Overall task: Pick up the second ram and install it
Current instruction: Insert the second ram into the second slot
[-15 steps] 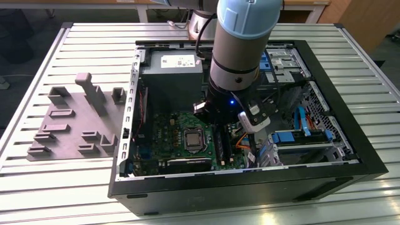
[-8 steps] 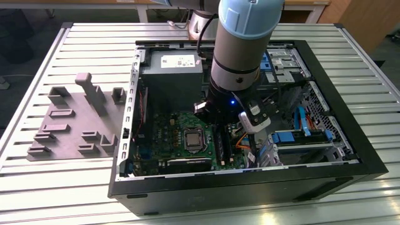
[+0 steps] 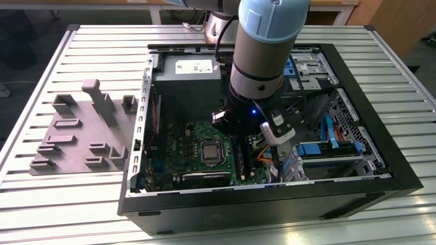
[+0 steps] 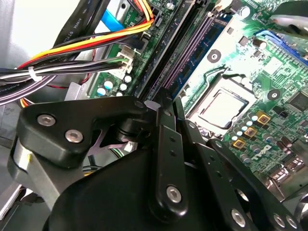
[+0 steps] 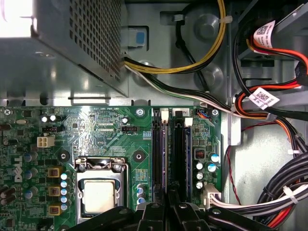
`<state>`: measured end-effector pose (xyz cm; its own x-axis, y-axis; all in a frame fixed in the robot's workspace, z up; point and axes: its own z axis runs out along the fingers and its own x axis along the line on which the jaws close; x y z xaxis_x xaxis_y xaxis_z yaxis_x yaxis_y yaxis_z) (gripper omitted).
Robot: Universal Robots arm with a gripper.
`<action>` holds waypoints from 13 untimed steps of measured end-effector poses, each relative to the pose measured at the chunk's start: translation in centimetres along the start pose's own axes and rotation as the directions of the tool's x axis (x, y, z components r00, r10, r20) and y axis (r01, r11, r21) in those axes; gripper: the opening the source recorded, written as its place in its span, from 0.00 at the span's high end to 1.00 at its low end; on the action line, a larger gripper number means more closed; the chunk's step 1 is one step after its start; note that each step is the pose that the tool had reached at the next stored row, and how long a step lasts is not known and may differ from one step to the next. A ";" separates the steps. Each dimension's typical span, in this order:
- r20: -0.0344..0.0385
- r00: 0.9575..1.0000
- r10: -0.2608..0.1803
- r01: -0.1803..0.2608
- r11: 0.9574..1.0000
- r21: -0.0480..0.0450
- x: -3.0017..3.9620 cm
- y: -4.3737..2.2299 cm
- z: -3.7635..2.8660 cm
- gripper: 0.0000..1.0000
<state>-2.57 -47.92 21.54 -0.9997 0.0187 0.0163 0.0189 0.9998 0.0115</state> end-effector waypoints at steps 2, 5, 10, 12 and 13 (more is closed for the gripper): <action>0.000 1.000 -0.002 0.002 1.000 0.000 0.00 0.00 0.02 0.86; 0.000 1.000 -0.002 0.002 1.000 0.000 0.00 0.00 0.08 0.86; 0.000 1.000 -0.002 0.002 1.000 0.000 0.00 0.00 0.23 0.86; 0.000 1.000 -0.002 0.002 1.000 0.000 0.00 -0.01 0.23 0.86; -0.001 1.000 -0.002 0.002 1.000 0.000 0.00 0.00 0.22 0.86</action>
<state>-2.57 -47.92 21.31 -0.9997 0.0168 0.0174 0.0170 0.9998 0.0113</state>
